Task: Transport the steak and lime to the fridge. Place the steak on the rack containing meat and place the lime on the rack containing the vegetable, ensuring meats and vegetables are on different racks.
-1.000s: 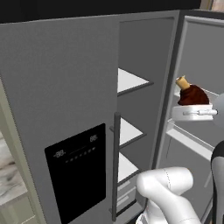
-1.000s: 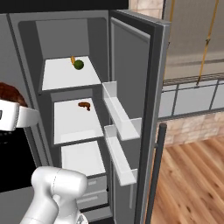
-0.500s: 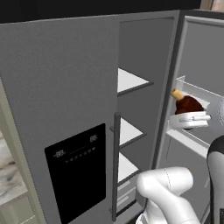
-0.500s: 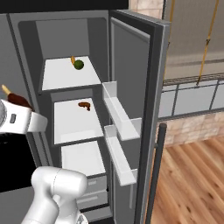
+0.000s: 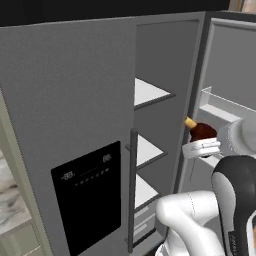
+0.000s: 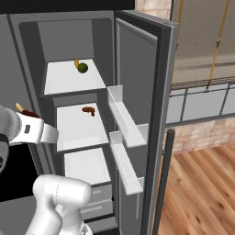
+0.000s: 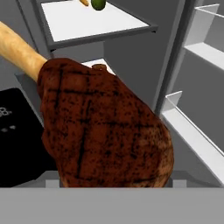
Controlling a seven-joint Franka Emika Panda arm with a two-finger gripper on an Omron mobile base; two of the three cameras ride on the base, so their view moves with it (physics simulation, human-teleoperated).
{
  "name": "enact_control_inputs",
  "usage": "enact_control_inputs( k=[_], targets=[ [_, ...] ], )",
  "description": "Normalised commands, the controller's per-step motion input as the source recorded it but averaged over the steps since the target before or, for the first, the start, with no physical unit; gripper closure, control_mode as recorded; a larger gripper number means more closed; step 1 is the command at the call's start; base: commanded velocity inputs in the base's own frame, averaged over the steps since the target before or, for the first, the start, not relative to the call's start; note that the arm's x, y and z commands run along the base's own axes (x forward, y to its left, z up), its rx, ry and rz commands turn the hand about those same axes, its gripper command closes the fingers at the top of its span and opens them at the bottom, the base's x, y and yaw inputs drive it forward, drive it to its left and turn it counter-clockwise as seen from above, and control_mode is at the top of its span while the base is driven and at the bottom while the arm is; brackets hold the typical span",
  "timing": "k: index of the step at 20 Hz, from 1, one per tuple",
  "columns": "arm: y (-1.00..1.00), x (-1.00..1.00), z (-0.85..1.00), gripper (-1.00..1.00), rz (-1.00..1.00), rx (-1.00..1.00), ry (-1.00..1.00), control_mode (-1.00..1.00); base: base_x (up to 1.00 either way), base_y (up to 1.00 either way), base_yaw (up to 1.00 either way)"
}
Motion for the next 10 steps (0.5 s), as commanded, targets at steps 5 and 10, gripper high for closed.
enact_control_inputs(
  k=[5, 10],
  targets=[
    [-0.17, 0.37, -0.28, 1.0, 0.0, 0.0, 0.02, -1.0, 0.0, 0.0, 0.0],
    [-0.03, 0.53, -0.25, 1.0, 0.0, 0.0, 0.03, -1.0, 0.0, 0.0, 0.0]
  ],
)
